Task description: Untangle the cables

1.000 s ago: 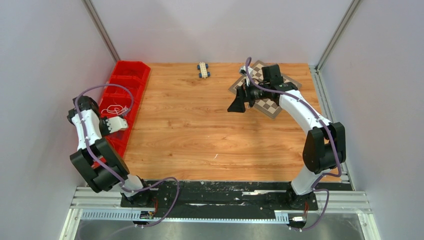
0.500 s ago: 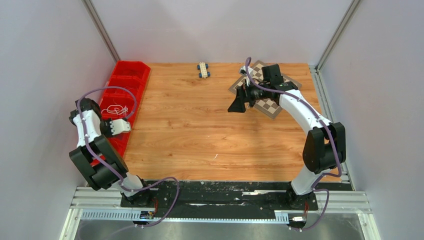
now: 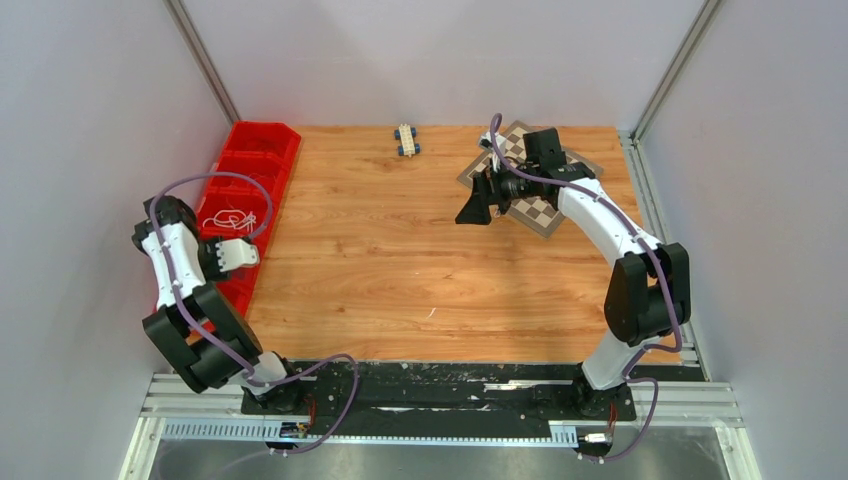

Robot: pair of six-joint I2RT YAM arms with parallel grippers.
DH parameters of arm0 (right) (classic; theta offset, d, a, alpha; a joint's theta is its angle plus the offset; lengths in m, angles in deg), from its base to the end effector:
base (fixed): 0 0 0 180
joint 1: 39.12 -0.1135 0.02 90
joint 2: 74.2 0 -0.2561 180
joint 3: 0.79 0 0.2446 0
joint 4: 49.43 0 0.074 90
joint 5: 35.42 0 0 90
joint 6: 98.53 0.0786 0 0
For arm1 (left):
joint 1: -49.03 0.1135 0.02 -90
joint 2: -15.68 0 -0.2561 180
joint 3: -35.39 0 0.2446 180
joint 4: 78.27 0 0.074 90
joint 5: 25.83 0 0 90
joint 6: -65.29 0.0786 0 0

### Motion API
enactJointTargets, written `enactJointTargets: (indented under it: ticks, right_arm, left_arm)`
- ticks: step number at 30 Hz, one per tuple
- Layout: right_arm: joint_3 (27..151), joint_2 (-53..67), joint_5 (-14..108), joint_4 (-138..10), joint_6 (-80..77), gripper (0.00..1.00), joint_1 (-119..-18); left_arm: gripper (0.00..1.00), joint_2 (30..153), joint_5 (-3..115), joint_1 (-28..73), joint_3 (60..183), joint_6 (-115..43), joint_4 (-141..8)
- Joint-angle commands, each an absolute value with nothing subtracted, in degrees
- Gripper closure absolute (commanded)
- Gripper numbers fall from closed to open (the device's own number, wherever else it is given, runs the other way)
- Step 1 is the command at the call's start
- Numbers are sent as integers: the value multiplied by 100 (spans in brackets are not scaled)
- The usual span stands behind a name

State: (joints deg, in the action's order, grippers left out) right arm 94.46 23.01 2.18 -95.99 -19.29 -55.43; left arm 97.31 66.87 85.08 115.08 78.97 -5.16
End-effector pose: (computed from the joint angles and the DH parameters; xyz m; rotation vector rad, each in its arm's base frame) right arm 0.3447 0.1657 0.2678 -0.9260 2.0711 1.1371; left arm 0.2133 0.1598 0.2112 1.7004 2.5556 0.4030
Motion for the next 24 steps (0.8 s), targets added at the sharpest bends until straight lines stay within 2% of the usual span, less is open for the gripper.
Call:
enactJointTargets:
  ticks: [1, 4, 6, 8, 9, 10, 14, 19, 20, 24]
  right_arm:
    - [9663, 2315, 85, -9521, -1985, 10, -5521]
    - [9635, 2305, 90, -9526, -1995, 10, -5526]
    - [9639, 2309, 104, -9511, -2008, 10, -5528]
    - [9682, 2322, 145, -9510, -2027, 10, -5527]
    - [9708, 2335, 179, -9515, -2041, 10, -5524]
    - [9751, 2344, 209, -9522, -2046, 9, -5527]
    - [9918, 2267, 547, -9519, -2172, 1, -5519]
    - [10012, 2188, 1183, -9509, -2236, 0, -5352]
    - [10028, 2177, 1263, -9500, -2202, 0, -5275]
    - [10065, 2074, 1552, -9462, -2128, 0, -4877]
  left_arm:
    - [40, 9526, 6698, 8641, 11861, 7971, -41]
    - [35, 9428, 6273, 8644, 12175, 7839, 270]
    - [26, 9317, 5803, 8618, 12431, 7713, 481]
    - [14, 9230, 5521, 8468, 12660, 7347, 550]
    - [4, 9218, 5490, 8395, 12729, 7023, 565]
    - [1, 9213, 5480, 8210, 12856, 6864, 578]
    - [0, 9316, 5399, 7588, 13276, 5554, 388]
    - [0, 9609, 4321, 6806, 14142, 3210, -13]
    - [0, 9636, 4043, 6685, 14297, 2254, -434]
    - [0, 10101, 4113, 5731, 14945, -91, -1199]
